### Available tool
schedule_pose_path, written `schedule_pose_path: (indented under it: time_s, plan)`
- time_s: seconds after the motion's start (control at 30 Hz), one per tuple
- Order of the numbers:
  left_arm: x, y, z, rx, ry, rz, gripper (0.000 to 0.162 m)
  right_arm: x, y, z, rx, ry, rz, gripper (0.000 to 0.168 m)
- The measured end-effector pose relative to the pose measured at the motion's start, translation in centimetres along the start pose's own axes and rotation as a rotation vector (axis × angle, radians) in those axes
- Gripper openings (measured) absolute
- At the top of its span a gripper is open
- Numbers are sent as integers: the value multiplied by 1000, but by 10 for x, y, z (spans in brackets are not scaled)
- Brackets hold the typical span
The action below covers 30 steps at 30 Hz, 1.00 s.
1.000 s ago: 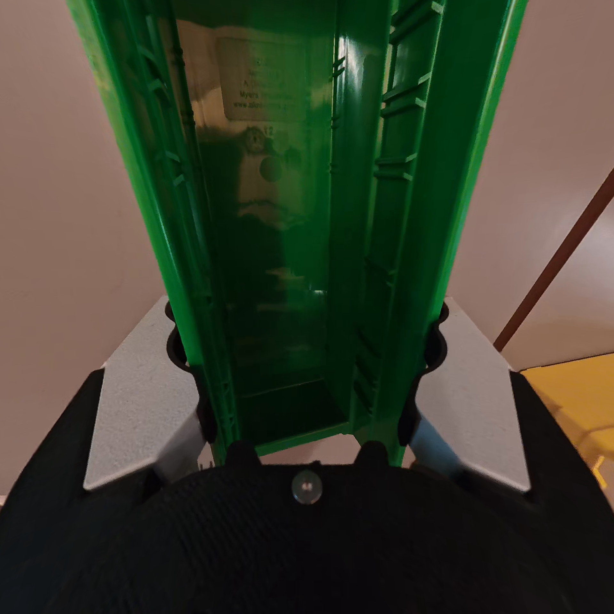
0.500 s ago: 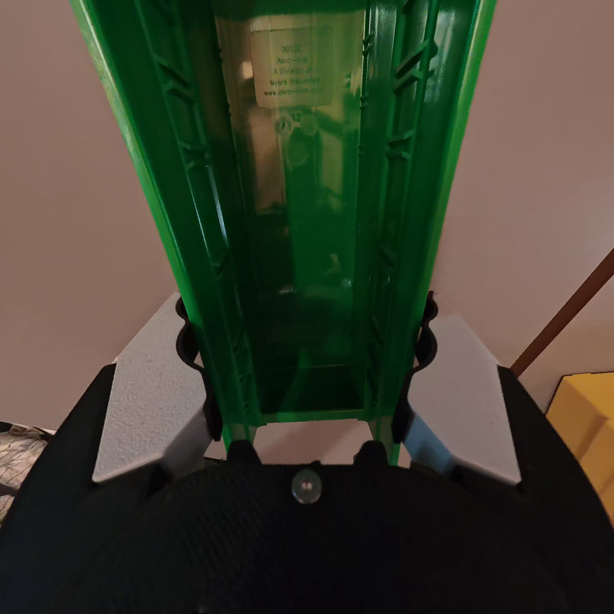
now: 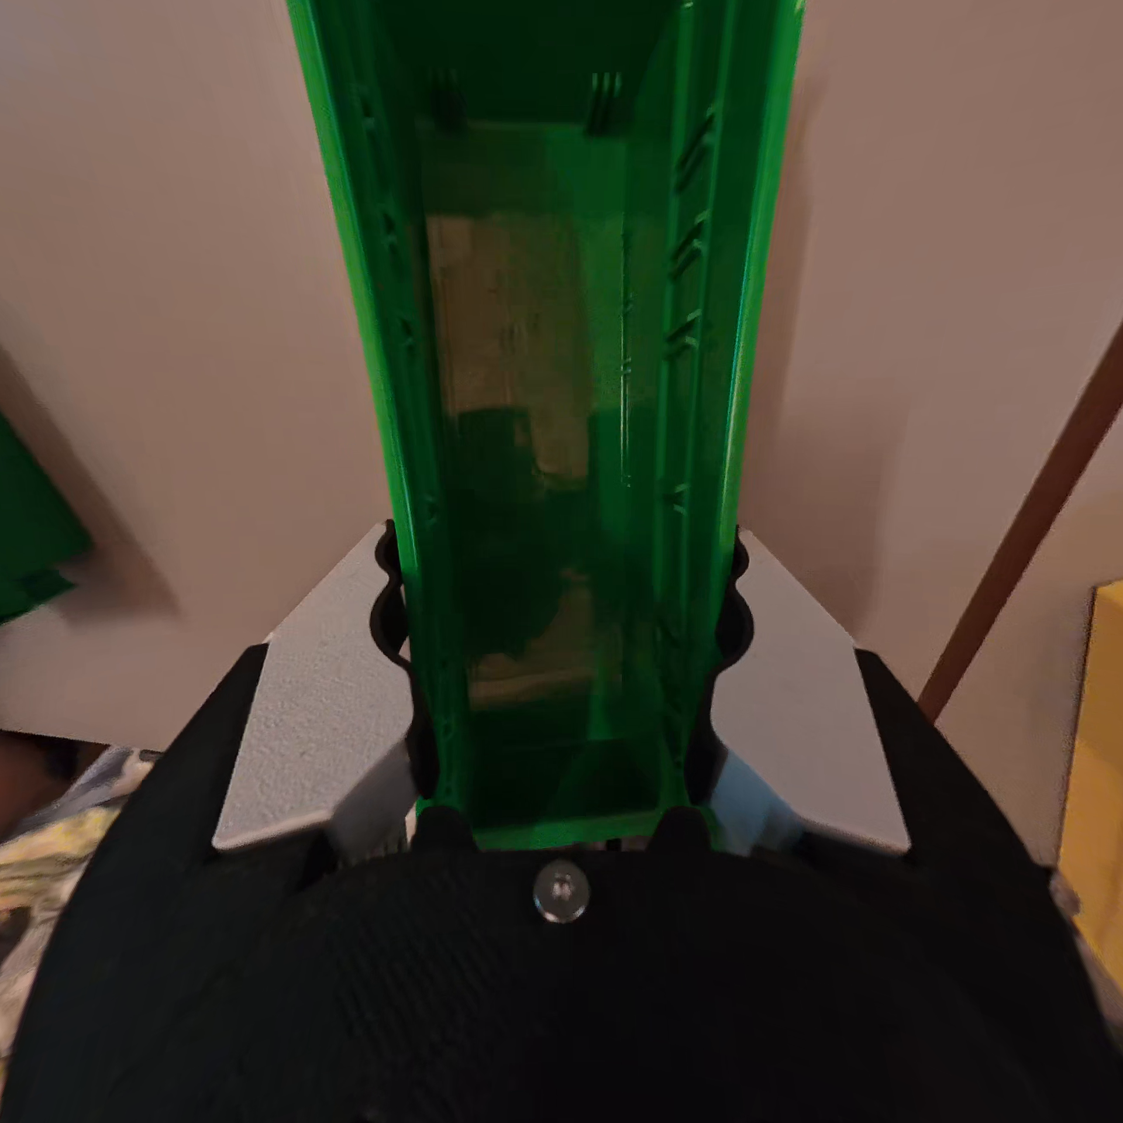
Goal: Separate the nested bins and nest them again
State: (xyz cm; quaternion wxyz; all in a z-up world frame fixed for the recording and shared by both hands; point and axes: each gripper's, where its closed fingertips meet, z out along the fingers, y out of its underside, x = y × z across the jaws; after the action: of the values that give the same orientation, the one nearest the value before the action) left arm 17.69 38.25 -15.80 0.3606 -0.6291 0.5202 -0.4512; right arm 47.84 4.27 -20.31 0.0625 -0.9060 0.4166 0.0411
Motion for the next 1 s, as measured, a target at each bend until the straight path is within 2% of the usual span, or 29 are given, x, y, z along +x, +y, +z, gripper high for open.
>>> schedule_pose_path:
  time_s: [0.1,0.17,0.27,0.57,0.67,0.8,1.0]
  plan:
    - [-7,-3,2,14,-36,-15,82,-18,-4,-31,11,23,-3,103]
    - [-3,-4,3,23,-8,-28,76,-35,-8,-52,13,45,-34,102]
    - [-13,-8,-2,33,-45,-15,82,-72,-17,-78,47,42,-78,103]
    - [-40,-13,-23,51,-110,-51,87,-269,-28,-143,121,-128,-250,105]
    - [-42,-18,-33,66,-113,-52,89,-329,-31,-144,123,-140,-277,105]
    - [-41,-26,-47,111,-99,-52,88,-387,-22,-126,85,-164,-280,105]
    - [-53,-37,-74,181,-109,-86,88,-398,-19,-91,77,-47,-219,105]
